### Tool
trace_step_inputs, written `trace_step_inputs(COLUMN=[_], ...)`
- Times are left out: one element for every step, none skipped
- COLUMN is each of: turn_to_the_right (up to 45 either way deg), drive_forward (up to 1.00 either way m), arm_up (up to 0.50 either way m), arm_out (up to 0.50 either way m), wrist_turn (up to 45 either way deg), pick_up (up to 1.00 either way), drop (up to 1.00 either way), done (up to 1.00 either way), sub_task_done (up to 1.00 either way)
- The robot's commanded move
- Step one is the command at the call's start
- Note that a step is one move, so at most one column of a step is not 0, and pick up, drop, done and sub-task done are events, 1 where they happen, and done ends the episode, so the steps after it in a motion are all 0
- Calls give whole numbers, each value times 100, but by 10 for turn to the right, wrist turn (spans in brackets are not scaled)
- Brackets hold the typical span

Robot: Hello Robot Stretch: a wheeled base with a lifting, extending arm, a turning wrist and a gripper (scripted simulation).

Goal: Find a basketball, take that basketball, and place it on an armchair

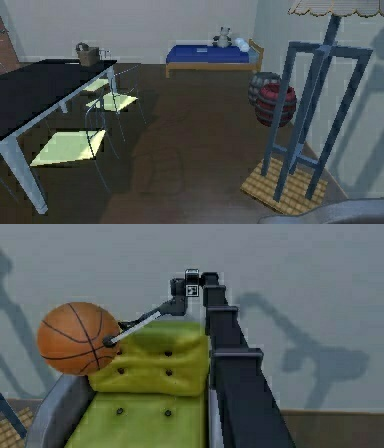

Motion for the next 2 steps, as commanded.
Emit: trace_step_inputs(turn_to_the_right=[0,0], drive_forward=[0,0], arm_up=[0,-38], arm_out=[0,0], wrist_turn=[30,0], pick_up=[0,0], drop=[0,0], done=[0,0], sub_task_done=[0,0])
